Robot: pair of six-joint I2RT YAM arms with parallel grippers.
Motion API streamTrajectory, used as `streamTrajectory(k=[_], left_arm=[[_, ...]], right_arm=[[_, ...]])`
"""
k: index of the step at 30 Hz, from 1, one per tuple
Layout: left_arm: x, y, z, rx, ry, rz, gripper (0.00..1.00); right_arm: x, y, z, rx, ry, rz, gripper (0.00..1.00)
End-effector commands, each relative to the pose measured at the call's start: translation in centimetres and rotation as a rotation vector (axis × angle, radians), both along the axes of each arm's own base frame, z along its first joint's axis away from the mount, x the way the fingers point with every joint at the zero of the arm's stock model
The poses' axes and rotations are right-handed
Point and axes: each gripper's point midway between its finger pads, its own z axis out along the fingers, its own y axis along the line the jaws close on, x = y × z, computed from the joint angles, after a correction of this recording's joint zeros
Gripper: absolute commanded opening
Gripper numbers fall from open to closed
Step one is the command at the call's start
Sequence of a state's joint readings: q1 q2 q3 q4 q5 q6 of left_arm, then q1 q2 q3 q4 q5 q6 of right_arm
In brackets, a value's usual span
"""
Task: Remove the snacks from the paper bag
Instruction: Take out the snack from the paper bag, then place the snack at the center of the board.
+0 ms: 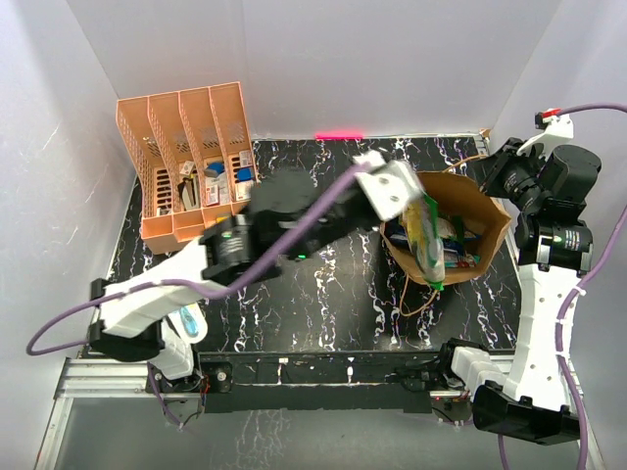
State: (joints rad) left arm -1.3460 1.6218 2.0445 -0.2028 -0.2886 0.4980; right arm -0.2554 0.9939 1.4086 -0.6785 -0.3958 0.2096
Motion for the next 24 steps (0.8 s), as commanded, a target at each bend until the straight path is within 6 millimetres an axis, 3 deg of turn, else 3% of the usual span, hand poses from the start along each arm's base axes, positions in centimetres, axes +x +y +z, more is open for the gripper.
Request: streamTrajectory(k=[1,4,7,13,18,24], left_arm=[[-2.1,9.0,8.6,-0.266,0.093,0.009,0.00],[-1.9,12.4,8.2,-0.264,0.149,0.071,0.00],[-1.4,14.9,5.6,-0.187,0.204,0.153,0.00],[0.0,17.8,-3.7,0.068,0.329,0.368,0.00],[-0.5,18.9,-12.0,0.231,0.461,0.456,0.00],[-1.9,18.9,-18.6,0.355,0.606,0.489,0.00]], right_arm=[[0.0,0.2,1.9,-0.038,-0.086,0.019,0.08],[-0.2,0.5,2.1,-0.038,-0.096,0.034,0.08],[-0.7,0.9,2.3,-0.037,-0.108,0.053,0.08],[-1.7,1.5,2.5,-0.043,-0.126,0.073,0.08],[-2.2,1.8,2.3,-0.046,-0.136,0.084,0.08],[-2.5,2.0,2.2,-0.043,-0.139,0.091,0.08]])
